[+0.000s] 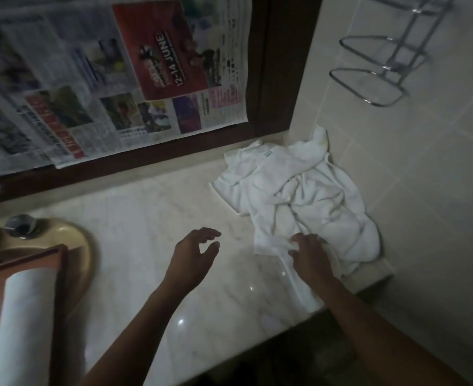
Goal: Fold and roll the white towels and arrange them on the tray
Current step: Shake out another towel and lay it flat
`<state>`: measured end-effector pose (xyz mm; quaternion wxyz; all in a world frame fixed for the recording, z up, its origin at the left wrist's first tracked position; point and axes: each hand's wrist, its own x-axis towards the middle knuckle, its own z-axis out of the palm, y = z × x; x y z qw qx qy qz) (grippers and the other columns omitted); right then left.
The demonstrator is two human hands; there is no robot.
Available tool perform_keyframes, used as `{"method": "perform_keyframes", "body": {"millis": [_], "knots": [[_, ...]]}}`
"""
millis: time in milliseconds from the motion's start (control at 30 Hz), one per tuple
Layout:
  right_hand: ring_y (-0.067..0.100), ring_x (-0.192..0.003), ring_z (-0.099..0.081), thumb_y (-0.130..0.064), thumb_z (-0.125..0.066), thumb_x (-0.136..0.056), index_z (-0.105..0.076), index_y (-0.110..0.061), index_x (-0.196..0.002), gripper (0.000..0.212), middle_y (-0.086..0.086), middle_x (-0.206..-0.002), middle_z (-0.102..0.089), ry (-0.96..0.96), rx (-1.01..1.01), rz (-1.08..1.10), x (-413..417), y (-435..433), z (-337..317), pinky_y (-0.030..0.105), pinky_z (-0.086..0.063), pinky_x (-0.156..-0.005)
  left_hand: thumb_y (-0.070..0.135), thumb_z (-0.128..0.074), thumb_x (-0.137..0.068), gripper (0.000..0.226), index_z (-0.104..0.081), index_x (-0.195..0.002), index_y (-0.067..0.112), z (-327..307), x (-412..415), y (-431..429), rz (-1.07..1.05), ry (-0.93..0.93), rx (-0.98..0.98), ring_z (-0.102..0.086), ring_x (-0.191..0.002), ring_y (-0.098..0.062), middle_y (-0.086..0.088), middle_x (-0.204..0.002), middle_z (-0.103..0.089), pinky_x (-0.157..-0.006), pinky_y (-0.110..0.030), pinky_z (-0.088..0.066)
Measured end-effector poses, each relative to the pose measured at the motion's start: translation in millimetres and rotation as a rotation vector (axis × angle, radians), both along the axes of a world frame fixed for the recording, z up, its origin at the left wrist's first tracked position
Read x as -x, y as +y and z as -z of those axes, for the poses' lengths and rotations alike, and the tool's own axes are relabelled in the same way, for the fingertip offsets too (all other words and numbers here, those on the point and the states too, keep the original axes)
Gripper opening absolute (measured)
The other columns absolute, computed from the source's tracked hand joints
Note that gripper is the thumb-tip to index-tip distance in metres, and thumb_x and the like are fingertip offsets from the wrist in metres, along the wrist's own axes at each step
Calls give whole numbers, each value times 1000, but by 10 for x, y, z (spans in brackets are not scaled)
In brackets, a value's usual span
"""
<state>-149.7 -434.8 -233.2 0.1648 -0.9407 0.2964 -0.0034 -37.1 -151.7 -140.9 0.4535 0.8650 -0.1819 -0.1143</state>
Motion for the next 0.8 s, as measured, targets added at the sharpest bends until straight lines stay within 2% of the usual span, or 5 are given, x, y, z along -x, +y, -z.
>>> {"method": "perform_keyframes", "body": {"millis": [167,267,433,633,800], "knots": [[25,-91,-66,-10,-72,-92,-70,-12,-97,7,5,-94,-69,-355,-232,-34,-104,129,-323,23,-33,-73,29,-67,-94,14,-73,-106,35,129,34,-132,-19,122,-64,-66,-97,2,16,-99,-73,-76,-10,-43],[0,-86,-62,-12,-72,-92,-73,-17,-94,6,-10,-93,-72,-456,-395,-160,-156,440,-741,8,-38,-74,49,-60,-96,30,-69,-113,26,148,88,-310,-129,472,103,-69,-103,-19,3,-107,-74,-83,-30,-49],[-2,-90,-67,-11,-68,-95,-70,-27,-93,17,-17,-95,-73,-386,-681,-321,-207,868,-1216,10,-47,-79,69,-52,-95,64,-66,-127,15,69,47,-485,-122,1039,422,-70,-111,-33,-17,-120,-73,-104,-49,-48],[5,-90,-73,-6,-70,-87,-71,-25,-87,19,-9,-90,-77,-327,-829,-341,-260,689,-1287,28,-58,-83,11,-67,-92,24,-73,-112,0,-47,-14,-432,-191,777,519,-73,-96,-37,-30,-113,-71,-86,-45,-58],[31,-131,-53,-14,-67,-87,-58,-23,-134,49,7,-142,-57,-239,-144,-335,-733,117,-889,42,-45,-107,20,-66,-96,23,-71,-118,20,-224,-9,18,-209,427,378,-74,-101,-24,-3,-107,-78,-86,-41,-59]]}}
